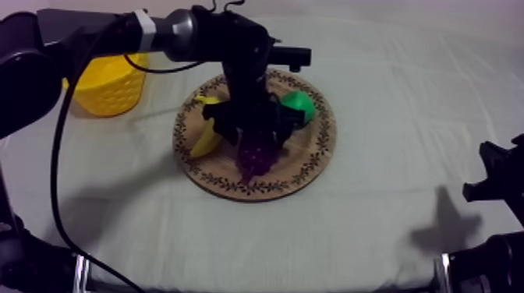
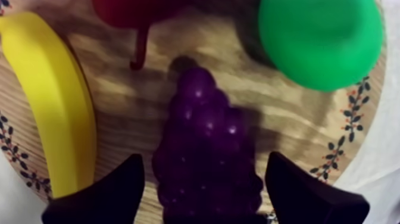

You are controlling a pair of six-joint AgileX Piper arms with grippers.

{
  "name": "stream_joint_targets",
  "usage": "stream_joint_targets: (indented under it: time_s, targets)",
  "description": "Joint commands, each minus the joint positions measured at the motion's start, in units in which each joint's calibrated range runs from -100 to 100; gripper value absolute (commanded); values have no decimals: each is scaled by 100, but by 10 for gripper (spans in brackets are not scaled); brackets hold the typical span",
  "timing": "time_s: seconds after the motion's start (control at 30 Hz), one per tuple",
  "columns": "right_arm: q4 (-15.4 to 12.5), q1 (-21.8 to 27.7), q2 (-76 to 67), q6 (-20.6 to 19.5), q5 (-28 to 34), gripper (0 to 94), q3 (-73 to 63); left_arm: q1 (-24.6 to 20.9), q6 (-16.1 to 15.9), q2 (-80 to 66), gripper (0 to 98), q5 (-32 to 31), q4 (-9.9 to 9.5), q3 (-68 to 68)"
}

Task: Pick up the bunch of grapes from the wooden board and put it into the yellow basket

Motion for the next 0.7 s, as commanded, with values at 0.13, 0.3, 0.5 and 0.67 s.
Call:
stream_joint_targets:
  time_s: [0.13, 0.3, 0.5, 0.67]
  targets:
    - [3, -2, 0, 1, 2, 3, -4, -20, 3, 79, 630, 3, 46, 49]
    - [3, -2, 0, 1, 2, 3, -4, -6, -12, 109, 512, 3, 44, 55]
    - [3, -2, 0, 1, 2, 3, -4, 5, -68, 14, 455, -49, 42, 135]
    - [3, -2, 0, 1, 2, 3, -4, 29, -177, -253, 451, -86, 44, 165]
